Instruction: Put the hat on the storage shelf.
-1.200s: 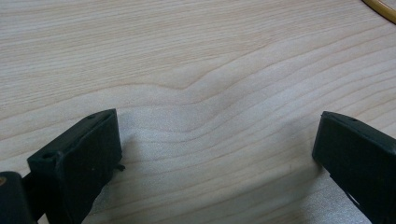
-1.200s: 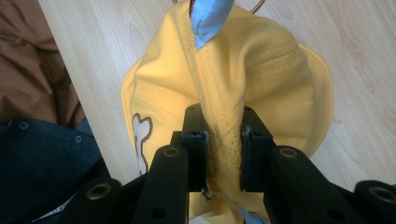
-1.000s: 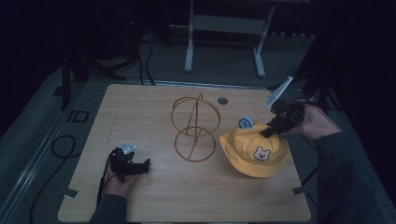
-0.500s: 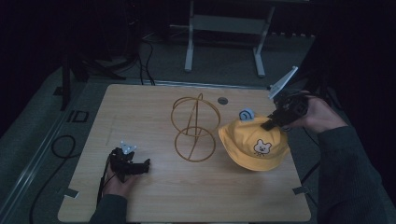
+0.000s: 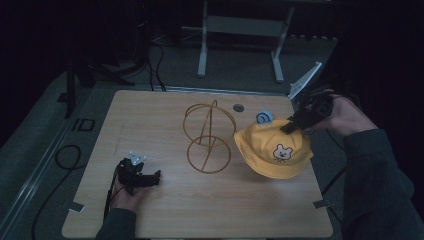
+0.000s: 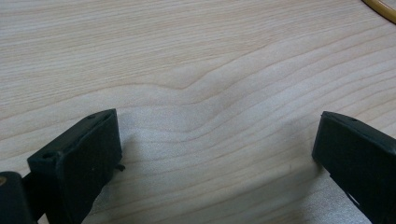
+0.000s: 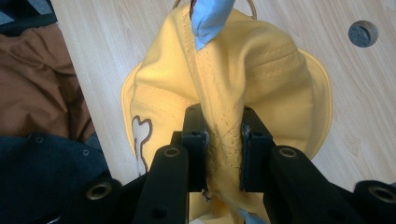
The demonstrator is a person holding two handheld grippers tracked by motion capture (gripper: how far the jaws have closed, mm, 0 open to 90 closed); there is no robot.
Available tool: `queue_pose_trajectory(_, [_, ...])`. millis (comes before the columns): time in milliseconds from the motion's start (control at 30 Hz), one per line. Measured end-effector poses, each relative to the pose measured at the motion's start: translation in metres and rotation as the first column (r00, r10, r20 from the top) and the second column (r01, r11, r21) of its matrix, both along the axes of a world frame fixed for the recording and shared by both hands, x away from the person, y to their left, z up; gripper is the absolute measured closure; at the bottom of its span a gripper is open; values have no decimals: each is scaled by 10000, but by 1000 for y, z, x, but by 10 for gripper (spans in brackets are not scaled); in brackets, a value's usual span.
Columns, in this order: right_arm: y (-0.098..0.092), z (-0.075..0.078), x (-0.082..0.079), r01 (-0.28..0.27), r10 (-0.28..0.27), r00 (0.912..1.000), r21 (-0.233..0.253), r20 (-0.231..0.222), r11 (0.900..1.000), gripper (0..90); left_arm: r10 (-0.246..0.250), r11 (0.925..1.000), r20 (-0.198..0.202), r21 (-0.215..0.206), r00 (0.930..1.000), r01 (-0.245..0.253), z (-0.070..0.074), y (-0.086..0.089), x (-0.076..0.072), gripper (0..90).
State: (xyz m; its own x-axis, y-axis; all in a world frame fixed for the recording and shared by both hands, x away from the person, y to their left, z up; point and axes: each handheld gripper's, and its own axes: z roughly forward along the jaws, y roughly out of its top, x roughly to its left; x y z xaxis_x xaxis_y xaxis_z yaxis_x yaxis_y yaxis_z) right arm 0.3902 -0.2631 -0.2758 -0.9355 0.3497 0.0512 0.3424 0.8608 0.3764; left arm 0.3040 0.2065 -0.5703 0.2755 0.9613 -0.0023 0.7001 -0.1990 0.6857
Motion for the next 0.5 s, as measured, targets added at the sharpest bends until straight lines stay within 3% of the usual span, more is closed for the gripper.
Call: queue_pose_trajectory(500, [-4, 16, 3, 130, -145, 9992, 400, 374, 9991, 765, 2, 10000, 6, -2, 10000, -2, 0, 0, 0, 12])
